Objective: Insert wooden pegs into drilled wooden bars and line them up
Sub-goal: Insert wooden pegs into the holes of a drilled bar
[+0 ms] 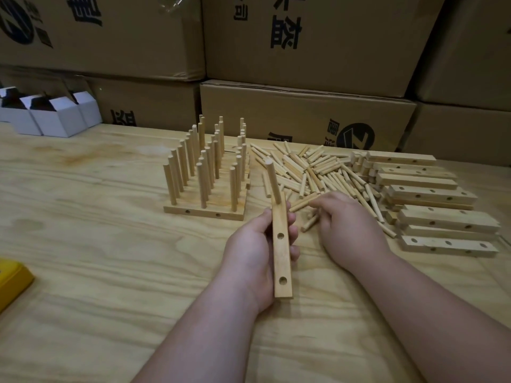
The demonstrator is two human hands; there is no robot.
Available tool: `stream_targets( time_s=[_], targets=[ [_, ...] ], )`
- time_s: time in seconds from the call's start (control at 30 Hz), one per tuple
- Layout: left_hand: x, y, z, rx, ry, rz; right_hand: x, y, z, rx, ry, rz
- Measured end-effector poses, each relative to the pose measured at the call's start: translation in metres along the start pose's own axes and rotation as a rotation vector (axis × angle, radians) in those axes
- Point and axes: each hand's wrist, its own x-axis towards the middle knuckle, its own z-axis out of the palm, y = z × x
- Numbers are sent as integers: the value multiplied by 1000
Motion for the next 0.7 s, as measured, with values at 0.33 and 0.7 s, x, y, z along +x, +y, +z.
stream_targets(
  time_s=[0.33, 0.7],
  targets=[
    [1, 0, -1, -4, -8, 3, -10, 0, -6, -90, -89, 4],
    [1, -2, -1, 15, -28, 10, -79, 5, -39, -1, -44, 40]
  ],
)
